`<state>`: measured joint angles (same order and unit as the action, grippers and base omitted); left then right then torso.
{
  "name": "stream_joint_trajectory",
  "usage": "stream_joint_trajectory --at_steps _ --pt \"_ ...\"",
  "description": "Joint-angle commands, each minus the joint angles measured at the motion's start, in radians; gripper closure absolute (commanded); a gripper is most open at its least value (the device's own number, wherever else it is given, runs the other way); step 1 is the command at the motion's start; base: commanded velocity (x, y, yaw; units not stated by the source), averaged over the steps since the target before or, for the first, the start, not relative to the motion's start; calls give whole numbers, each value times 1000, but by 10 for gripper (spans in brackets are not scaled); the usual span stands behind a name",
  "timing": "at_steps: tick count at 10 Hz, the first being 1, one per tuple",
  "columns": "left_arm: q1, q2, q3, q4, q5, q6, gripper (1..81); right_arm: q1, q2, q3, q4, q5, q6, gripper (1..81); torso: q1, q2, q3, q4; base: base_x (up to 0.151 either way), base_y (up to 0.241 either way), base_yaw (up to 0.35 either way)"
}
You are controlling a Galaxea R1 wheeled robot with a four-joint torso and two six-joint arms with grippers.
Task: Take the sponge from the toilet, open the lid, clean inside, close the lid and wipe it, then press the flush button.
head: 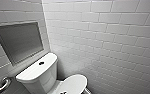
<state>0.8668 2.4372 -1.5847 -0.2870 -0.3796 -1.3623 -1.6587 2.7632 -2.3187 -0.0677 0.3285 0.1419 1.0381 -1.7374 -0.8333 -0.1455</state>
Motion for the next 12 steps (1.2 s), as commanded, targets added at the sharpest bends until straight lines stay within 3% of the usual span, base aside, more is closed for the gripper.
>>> stream_joint_trajectory --at_steps 1,12 --pt "-260 -9 40 58 -194 6 10 19 -11 9 -12 -62 1 811 0 0 0 0 0 0 0" --pt "-254 -204 72 65 -289 -73 10 20 6 -5 -17 -77 -1 811 0 0 0 0 0 0 0"
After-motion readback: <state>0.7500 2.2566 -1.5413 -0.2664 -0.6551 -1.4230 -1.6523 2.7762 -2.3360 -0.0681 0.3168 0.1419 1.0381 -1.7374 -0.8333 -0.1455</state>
